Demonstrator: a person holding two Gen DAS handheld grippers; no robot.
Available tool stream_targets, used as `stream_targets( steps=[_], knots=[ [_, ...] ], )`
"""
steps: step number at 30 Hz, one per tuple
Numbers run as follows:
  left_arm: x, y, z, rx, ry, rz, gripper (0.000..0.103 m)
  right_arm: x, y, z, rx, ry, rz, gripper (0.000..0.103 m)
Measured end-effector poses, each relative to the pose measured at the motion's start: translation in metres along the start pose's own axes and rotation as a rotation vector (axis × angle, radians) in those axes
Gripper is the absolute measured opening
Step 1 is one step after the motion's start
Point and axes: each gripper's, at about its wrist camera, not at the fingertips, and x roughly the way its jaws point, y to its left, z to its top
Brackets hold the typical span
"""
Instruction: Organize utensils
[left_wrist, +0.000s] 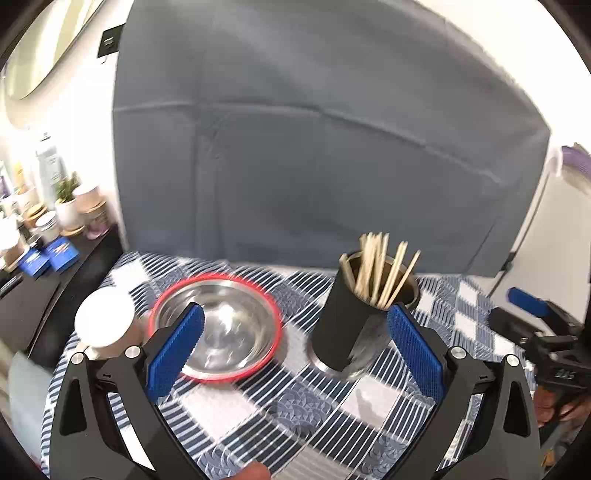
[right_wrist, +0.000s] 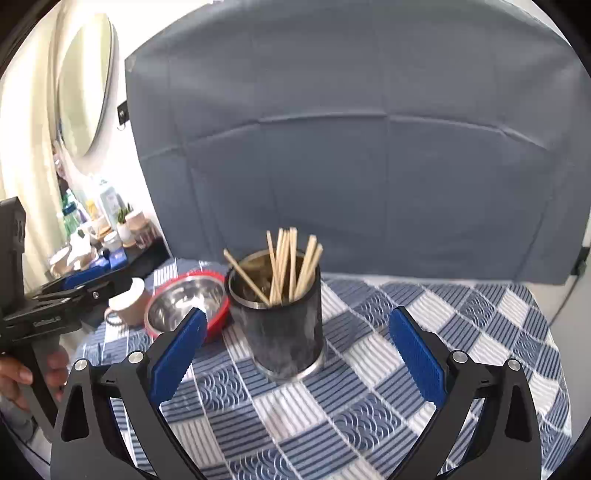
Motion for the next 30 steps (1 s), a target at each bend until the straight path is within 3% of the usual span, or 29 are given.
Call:
stream_targets(
  steps=[4, 12, 22, 30],
  knots=[
    [-0.007, 0.004, -0.01, -0.008, 0.039, 0.045, 0.097, -0.01, -0.002, -0.011, 0.022, 0.033, -0.032, 0.095],
    [-0.026, -0.007, -0.016, 0.031, 0.118, 0.018, 0.097, -0.035, -0.009, -0.018, 0.087, 0.067, -0.046, 0.095],
    [-0.055, -0.028, -0.019, 0.04, 0.118, 0.011, 0.097, -0.071, 0.001, -0.018, 0.103, 0.097, -0.099, 0.095],
    [-0.078, -0.032, -0.026, -0.019, 0.099, -0.023, 0.097, -0.089, 0.013, -0.024, 0.127, 0.13, -0.076, 0.095]
  ],
)
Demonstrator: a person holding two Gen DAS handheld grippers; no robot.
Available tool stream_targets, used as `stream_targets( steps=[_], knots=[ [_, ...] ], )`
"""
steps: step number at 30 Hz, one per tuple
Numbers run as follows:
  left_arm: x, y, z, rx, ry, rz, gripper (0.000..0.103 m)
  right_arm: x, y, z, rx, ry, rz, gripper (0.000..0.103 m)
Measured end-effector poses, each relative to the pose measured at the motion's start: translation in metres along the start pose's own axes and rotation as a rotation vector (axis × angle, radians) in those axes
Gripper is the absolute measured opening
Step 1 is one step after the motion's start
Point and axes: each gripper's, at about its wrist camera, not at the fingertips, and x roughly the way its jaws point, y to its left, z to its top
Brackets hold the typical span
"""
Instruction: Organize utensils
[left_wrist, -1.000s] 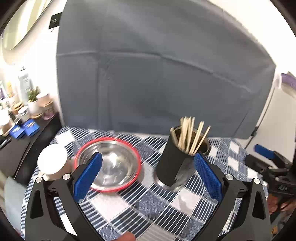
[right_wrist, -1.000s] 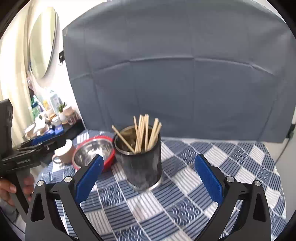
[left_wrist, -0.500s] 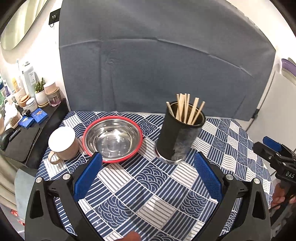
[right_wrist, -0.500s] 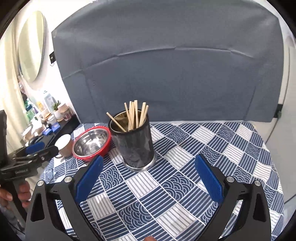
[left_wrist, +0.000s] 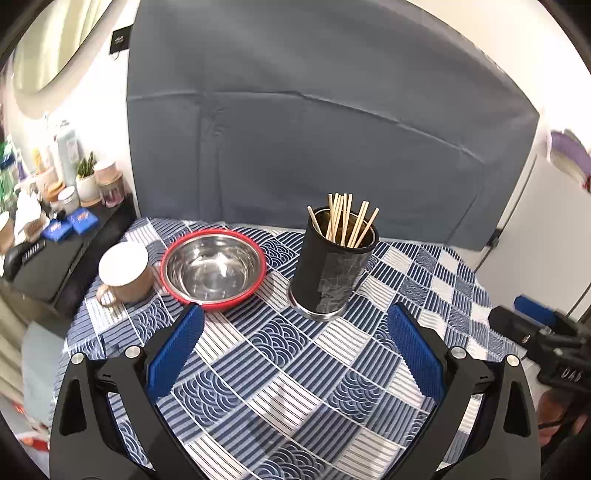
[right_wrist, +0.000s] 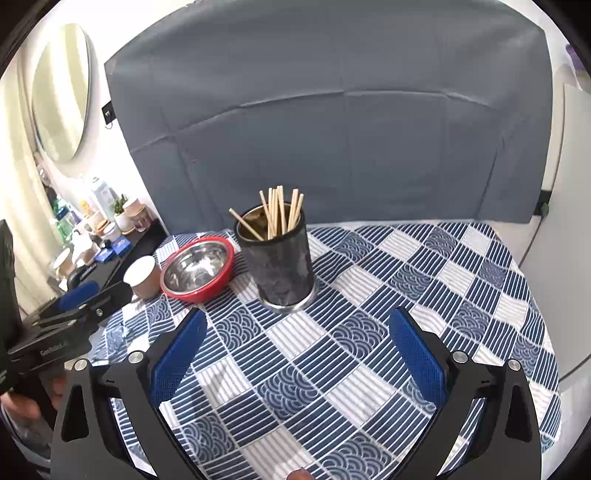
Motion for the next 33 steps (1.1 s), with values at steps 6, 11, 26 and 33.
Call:
stream_targets(
  steps=[6, 11, 26, 33],
  knots=[
    [-0.01, -0.005, -0.002, 0.007, 0.018, 0.012, 0.097, -0.01, 0.008, -0.001, -0.025, -0.025, -0.015, 0.095],
    [-0.016, -0.011, -0.005, 0.037, 0.009, 0.041, 0.097, -0.017, 0.012, 0.0, -0.027, -0.045, -0.019, 0.095],
    [-0.03, -0.027, -0.012, 0.08, -0.005, 0.017, 0.097, -0.02, 0.014, -0.008, -0.026, -0.031, -0.021, 0.095],
    [-0.031, -0.024, -0.014, 0.062, -0.005, 0.027, 0.097, -0.019, 0.011, -0.01, -0.01, -0.013, -0.003, 0.095]
  ],
)
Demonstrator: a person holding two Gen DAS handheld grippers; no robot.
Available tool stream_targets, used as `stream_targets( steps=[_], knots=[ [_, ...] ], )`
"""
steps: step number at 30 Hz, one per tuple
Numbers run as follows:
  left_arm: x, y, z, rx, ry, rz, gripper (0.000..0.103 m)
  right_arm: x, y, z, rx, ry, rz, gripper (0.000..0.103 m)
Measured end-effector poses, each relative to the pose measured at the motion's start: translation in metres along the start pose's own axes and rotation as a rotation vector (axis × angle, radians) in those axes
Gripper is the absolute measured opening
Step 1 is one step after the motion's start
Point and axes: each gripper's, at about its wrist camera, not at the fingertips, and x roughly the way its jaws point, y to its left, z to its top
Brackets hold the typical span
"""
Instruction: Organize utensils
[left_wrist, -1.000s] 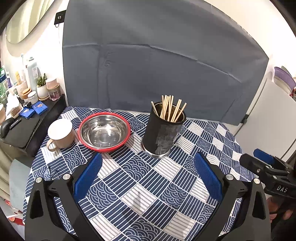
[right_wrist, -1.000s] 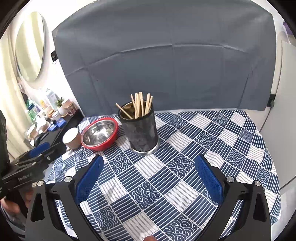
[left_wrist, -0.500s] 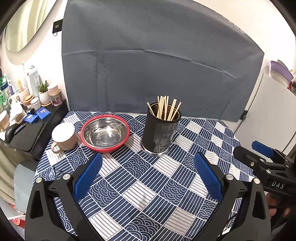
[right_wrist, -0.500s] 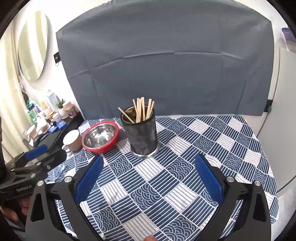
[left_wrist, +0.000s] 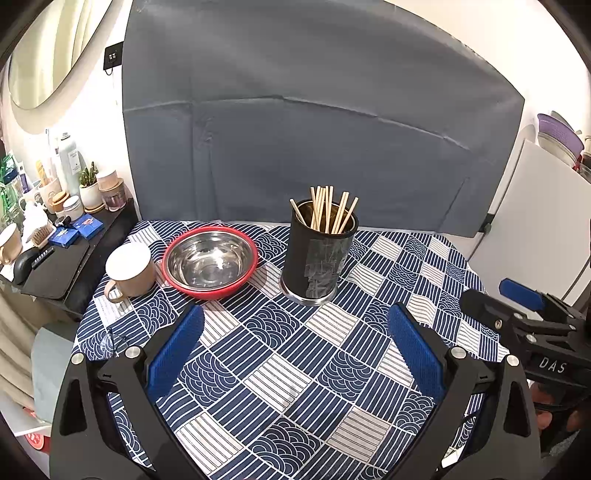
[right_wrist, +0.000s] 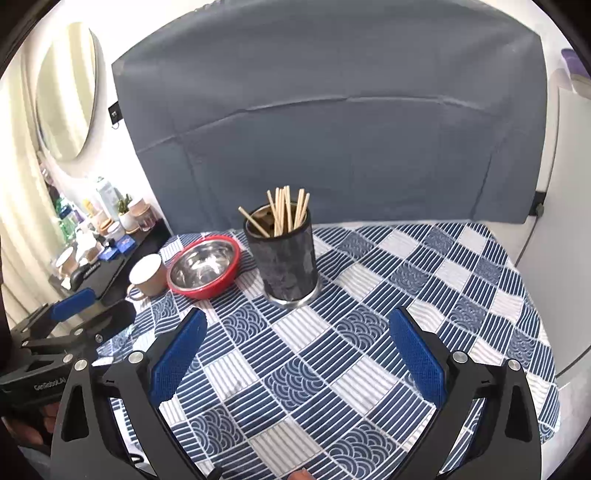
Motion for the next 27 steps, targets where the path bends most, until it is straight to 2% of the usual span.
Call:
stream_targets(
  steps=[27],
  knots=[
    [0.0065, 0.0023, -0.0011, -0.002, 0.002, -0.025, 0.097, 0.0015, 0.0012, 0.0012, -0.008, -0.014, -0.01, 0.095]
  ],
)
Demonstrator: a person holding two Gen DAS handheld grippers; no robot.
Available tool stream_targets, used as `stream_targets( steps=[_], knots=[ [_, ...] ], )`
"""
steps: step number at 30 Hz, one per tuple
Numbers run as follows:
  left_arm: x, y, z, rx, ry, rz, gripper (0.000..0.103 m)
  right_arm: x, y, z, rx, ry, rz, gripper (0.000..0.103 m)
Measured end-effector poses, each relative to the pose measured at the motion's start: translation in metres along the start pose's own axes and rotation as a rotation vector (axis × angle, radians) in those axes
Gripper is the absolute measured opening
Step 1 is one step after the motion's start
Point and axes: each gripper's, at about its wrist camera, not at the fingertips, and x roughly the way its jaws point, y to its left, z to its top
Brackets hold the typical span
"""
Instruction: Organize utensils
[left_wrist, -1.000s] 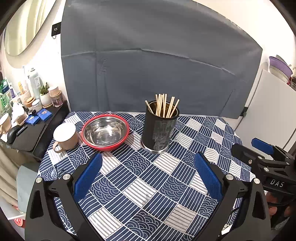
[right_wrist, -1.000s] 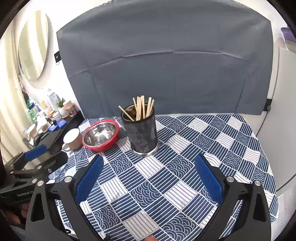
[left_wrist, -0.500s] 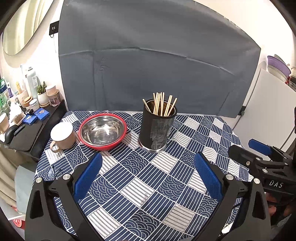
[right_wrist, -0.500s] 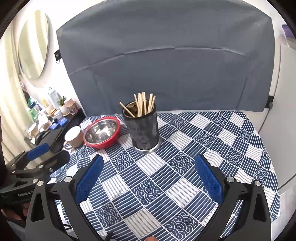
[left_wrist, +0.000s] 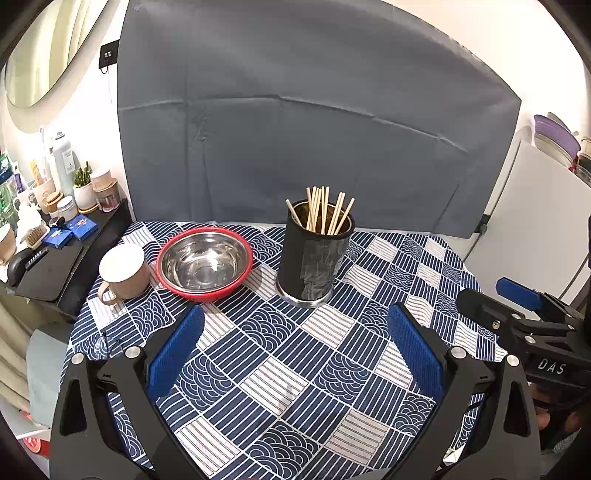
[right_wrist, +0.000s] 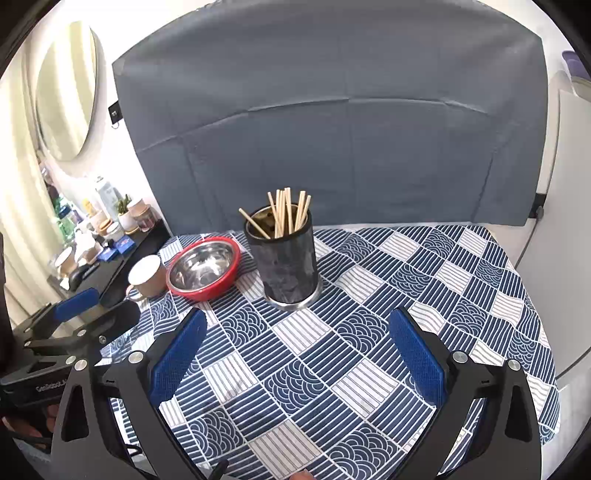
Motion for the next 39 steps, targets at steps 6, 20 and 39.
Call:
stream_targets(
  steps=[6, 20, 39],
  knots=[
    [0.0005, 0.0041, -0.0007, -0.011, 0.005, -0.004, 0.097, -0.0001, 0.0008, -0.0001, 0.001, 0.003, 0.0, 0.095],
    [-0.0015, 0.0033, -0.0029, 0.012, 0.01, -0.011, 0.097, 0.0033, 0.0085, -0.0026, 0.002, 0.016, 0.001, 0.095],
    [0.0022, 0.0098, -0.0061, 0.002, 0.026, -0.008, 0.097, 0.007, 0.0096, -0.0037, 0.01, 0.024, -0.009, 0.095]
  ],
)
